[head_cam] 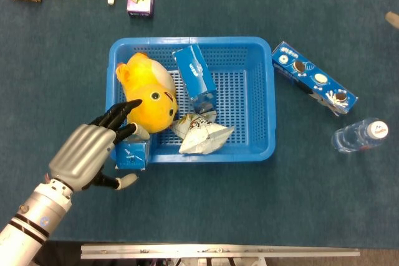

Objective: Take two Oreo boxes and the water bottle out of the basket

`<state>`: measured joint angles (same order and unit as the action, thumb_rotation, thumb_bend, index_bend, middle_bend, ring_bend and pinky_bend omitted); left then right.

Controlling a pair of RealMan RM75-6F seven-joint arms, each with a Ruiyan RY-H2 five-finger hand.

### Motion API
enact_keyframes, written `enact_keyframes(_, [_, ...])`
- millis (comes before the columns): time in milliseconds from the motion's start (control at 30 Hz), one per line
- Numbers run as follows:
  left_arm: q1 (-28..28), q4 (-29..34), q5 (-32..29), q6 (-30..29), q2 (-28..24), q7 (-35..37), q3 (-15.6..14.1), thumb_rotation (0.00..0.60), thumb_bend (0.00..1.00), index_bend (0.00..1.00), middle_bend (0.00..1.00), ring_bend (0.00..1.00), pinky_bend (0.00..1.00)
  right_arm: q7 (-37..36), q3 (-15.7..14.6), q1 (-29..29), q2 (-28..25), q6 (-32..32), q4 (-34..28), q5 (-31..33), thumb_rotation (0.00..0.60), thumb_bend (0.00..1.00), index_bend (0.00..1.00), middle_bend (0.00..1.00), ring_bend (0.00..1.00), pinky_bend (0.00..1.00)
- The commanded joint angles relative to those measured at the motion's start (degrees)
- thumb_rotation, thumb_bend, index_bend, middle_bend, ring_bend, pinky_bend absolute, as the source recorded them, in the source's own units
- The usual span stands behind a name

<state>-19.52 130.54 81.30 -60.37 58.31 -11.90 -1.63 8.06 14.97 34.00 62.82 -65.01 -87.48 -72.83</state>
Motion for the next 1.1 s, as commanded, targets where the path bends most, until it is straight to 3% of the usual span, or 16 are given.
enact_keyframes(33, [-0.09,-0.17,-0.1,-0.16,0.22,0.07,-0.05,0.6,0.18,0.36,0.0,0.0,0.22,-0.05,-0.05,-0.06,0.0,0.03,0.0,0.04,0.6,0.0,0.16,0.27,0.29,0.4])
enact_keyframes(500, [-0.26,-1.56,-1.39,-1.61,1.72,0.25,-0.23,0.6,0.18,0.43,0.0,0.0,0.22,-1.24,-0.42,-0.36,0.04,0.15,0.53,-0.37,0.6,0.0,0.17,0.27,0.29,0.4])
enact_keyframes(1100, [1.12,-3.44,0.97,-6.01,4.27,1.43,0.05,0.6,0.18,0.66,0.04,0.03,0.23,-1.83,-0.53,-0.64,0.23,0.1,0.95,-0.33,0.6,0.0,0.17,0.27,0.29,0.4])
